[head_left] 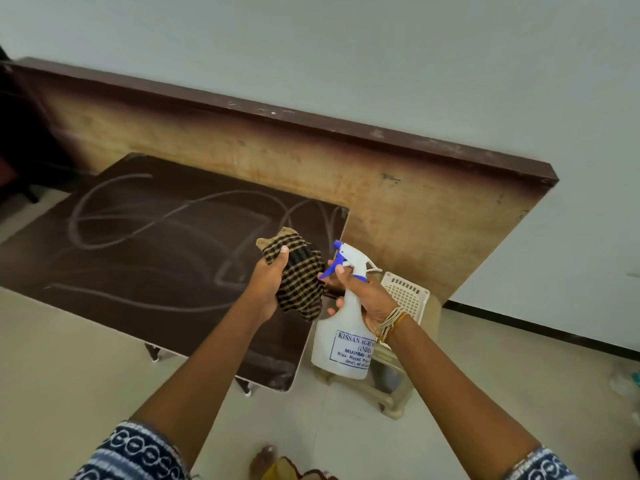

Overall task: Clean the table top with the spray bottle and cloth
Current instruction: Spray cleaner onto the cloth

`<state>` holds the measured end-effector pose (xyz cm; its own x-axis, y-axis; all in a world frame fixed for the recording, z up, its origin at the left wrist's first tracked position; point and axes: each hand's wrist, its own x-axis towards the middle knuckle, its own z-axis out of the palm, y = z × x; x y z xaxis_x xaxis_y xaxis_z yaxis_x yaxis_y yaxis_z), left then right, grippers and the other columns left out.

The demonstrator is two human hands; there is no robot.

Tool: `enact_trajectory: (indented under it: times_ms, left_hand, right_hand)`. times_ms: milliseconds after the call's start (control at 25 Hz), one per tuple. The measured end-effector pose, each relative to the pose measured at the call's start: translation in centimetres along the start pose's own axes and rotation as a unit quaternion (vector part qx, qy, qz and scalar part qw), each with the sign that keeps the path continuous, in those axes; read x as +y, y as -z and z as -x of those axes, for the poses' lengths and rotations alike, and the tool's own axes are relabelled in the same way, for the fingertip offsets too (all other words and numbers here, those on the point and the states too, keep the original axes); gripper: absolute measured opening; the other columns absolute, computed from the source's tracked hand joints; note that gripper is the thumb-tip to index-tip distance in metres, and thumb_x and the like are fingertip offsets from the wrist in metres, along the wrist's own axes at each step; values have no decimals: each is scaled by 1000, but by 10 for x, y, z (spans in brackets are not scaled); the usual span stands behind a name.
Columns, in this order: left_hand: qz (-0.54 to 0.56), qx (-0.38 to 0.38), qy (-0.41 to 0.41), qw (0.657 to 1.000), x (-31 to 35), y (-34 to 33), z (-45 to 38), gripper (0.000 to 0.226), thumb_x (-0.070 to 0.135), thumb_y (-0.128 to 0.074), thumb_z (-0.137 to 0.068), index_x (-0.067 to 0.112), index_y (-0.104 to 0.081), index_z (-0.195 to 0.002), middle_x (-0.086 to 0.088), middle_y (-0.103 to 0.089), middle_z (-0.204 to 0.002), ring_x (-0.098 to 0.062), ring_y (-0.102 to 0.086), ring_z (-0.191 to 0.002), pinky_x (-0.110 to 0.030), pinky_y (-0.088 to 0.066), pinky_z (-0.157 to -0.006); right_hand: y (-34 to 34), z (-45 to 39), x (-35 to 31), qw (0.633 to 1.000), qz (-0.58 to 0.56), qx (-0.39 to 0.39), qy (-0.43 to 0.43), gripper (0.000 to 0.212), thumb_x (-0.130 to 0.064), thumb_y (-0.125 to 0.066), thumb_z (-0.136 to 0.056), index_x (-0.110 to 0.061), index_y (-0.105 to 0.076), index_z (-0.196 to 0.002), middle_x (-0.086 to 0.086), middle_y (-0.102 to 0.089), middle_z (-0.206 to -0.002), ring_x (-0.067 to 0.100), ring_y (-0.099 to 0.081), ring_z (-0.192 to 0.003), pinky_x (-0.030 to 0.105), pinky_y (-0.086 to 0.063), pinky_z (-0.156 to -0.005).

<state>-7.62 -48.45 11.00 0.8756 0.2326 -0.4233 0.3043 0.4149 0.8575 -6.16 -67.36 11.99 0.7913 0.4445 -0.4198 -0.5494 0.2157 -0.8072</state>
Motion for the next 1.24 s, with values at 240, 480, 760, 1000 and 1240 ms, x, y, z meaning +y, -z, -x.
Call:
enact_trajectory:
  times_ms: [240, 480, 760, 1000, 1240]
  left_hand:
    - [41, -18, 1, 999, 24, 94, 16, 35, 35, -50, -100, 13, -60, -125, -11, -69, -119, -28, -67, -108, -44, -54, -89]
    - [-8, 35, 16, 999, 49, 218, 17, 36, 32, -59, -95, 12, -61, -125, -12, -69, -117, -29, -67, -106, -44, -55, -88]
    - [-15, 20, 9, 1000, 101, 314, -7, 33, 33, -53, -99, 13, -60, -124, -11, -69, -116, -27, -67, -103, -41, -55, -82]
    - [-13, 17, 24, 999, 139, 331, -62, 35, 36, -53, -98, 16, -59, -126, -9, -68, -117, -27, -66, -104, -43, -54, -83]
    - [-9, 3, 56, 998, 165, 353, -145, 40, 36, -55, -97, 14, -58, -130, -11, -68, -121, -30, -65, -110, -48, -53, -89]
  right_hand:
    - [-75, -23, 40, 999, 50, -6, -16, 23, -24, -59, -95, -17, -67, -116, 12, -72, -114, 13, -46, -46, 25, -46, -50]
    - [-172, -53, 90, 998, 34, -1, -60, 22, -27, -56, -97, -21, -66, -114, 4, -71, -117, 29, -72, -87, 34, -54, -70]
    - [-257, -101, 126, 997, 51, 61, -24, 24, -18, -58, -96, -24, -66, -117, 1, -70, -122, 6, -52, -56, 26, -51, -62]
    - [-289, -151, 121, 995, 38, 77, -44, 31, -37, -52, -98, -20, -67, -119, 11, -72, -111, 7, -63, -55, 30, -50, -65]
    - [-299, -228, 103, 997, 46, 35, -50, 26, -31, -51, -99, -18, -66, -115, 5, -70, -119, 28, -68, -103, 38, -54, -75]
